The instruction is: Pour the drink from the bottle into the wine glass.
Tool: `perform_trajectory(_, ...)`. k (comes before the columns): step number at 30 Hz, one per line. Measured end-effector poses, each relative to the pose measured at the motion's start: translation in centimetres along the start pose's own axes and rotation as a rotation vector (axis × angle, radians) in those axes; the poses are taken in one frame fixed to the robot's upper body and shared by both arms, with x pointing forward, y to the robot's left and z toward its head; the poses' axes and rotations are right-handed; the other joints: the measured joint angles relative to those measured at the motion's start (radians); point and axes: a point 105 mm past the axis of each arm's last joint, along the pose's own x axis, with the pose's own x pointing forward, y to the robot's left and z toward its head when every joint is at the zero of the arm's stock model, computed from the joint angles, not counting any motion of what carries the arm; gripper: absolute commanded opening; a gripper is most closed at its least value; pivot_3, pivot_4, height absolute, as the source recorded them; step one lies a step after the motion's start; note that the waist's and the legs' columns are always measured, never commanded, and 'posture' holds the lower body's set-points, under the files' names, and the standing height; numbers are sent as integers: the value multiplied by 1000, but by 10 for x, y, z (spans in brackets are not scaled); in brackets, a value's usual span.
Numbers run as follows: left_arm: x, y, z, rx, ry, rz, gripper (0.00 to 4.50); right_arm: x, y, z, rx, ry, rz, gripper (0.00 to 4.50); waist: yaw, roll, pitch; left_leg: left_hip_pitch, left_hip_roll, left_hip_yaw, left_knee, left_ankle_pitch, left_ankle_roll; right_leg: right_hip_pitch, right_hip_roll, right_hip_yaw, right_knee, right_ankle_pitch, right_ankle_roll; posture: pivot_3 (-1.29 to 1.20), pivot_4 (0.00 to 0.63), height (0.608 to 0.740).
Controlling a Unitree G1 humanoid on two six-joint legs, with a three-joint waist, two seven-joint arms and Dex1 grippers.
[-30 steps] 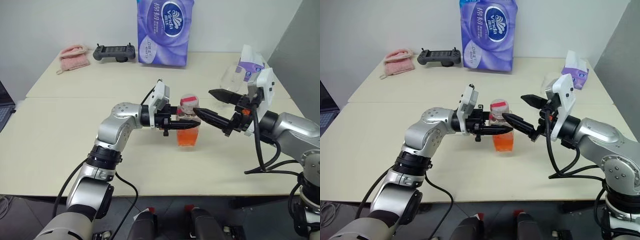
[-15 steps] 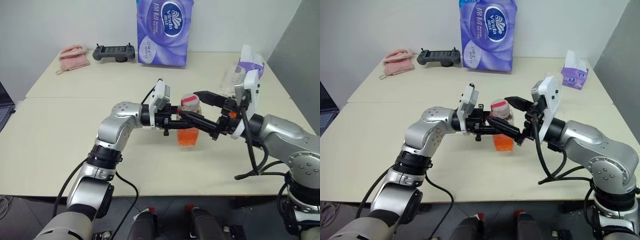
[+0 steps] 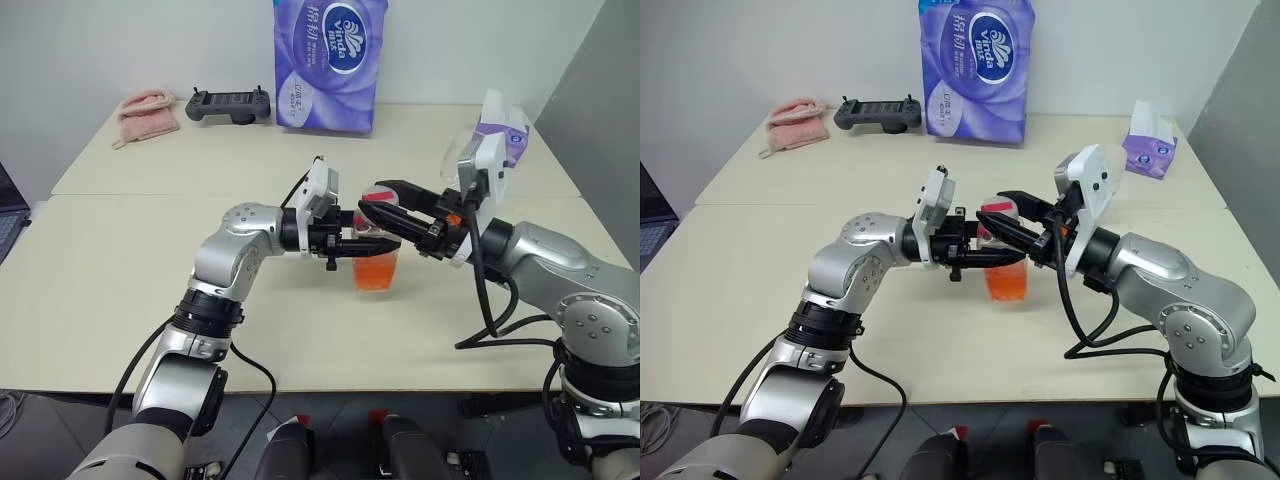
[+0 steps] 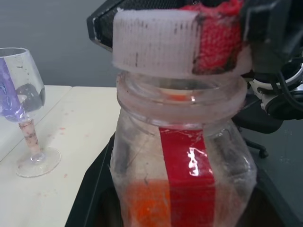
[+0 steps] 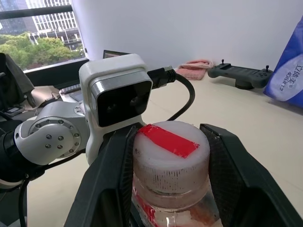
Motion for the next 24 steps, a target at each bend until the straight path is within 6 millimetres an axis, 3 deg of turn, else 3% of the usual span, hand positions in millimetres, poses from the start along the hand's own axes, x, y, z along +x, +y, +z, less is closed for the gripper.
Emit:
perform_trajectory(7,1,-1,-1,2,7,-8,1761,-2,-19,41,197,-211,-81,1818,0,0,0,0,0,0,0,0,0,0,-2,0,0,0,0,0,150,740)
perform_trajectory(12,2,-1,-1,3,9,-8,1761,-14,-38,36,132,-158,-202,1818,0,0,0,0,0,0,0,0,0,0,-1,0,0,0,0,0,150,740)
perform_trajectory(15,1,0,-1,5,14,-4,1761,-37,-60,0,-14,6,-387,1818,5,0,0,-1,-1,0,0,0,0,0,-1,0,-1,0,0,0,150,740)
perform_trajectory(18,2,-1,-1,5,11,-7,1761,-64,-81,-55,-69,178,-566,1818,4,0,0,0,0,1,0,0,0,0,0,1,-1,0,0,0,150,740)
perform_trajectory(22,2,0,-1,8,14,-5,1761,-111,-96,-146,5,418,-769,1818,3,0,0,0,0,2,0,0,0,0,1,2,0,0,0,0,150,740)
perform_trajectory(24,2,-1,-1,9,13,-7,1761,-115,-98,-163,35,441,-806,1818,-7,0,0,1,1,3,0,0,0,-1,2,4,1,0,0,0,150,740)
